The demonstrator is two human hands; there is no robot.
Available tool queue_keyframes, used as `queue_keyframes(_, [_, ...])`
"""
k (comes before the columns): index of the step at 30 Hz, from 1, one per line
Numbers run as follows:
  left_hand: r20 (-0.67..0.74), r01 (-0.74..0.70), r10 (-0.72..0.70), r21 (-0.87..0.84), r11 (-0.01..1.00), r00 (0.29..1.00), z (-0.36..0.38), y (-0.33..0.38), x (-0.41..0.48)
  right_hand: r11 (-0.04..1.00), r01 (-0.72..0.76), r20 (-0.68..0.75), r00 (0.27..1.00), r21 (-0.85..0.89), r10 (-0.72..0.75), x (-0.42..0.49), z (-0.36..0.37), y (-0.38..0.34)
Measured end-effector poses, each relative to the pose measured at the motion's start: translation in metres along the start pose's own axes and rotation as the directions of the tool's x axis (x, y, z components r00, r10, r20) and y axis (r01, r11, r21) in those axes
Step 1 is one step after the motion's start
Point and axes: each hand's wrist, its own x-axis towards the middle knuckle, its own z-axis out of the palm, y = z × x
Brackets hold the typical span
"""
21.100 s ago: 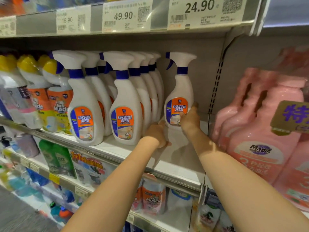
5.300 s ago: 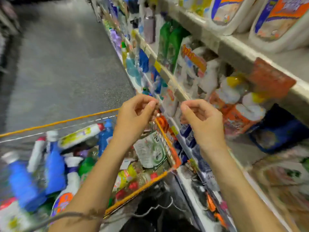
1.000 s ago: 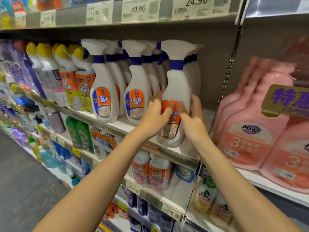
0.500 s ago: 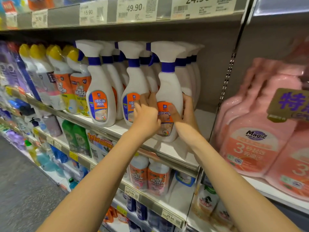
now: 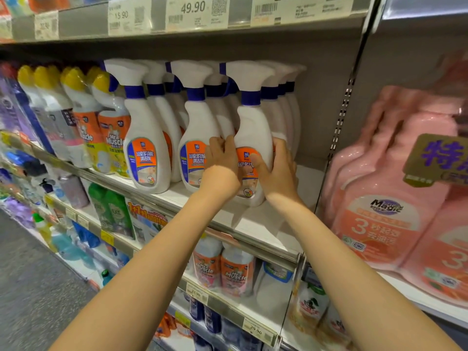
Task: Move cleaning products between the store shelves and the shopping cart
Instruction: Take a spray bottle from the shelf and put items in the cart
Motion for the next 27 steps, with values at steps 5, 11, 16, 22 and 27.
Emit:
queue_keyframes(5, [-0.016,-0.083,0.082,-0.019,0.996,0.996,0.004,-0.009,-0.009,1.0,-0.002,-0.001,1.0,0.004,0.002,0.002,-0.001,-0.004])
queue_keyframes(11, [-0.124,-0.201,0.167,-0.361,0.911,0.978,-0.017,-0.028,-0.052,0.999,0.038,-0.112,0.993,-0.011,-0.039,-0.031,-0.008,-0.027])
queue_keyframes(16, [-0.191,-0.141,0.04,-0.555,0.82,0.981,-0.038,-0.065,-0.108,0.913,0.369,-0.156,0.926,0.172,-0.345,-0.088,0.009,-0.048])
queue_keyframes(22, [-0.106,0.202,-0.368,-0.681,0.704,0.924,-0.039,-0.142,-0.217,0.913,0.128,0.382,0.879,0.389,-0.286,-0.176,0.074,-0.024])
queue_keyframes(27, [-0.057,0.42,-0.609,-0.674,0.608,0.791,-0.022,-0.2,-0.31,0.906,-0.139,0.699,0.686,0.399,-0.203,-0.256,0.129,-0.002])
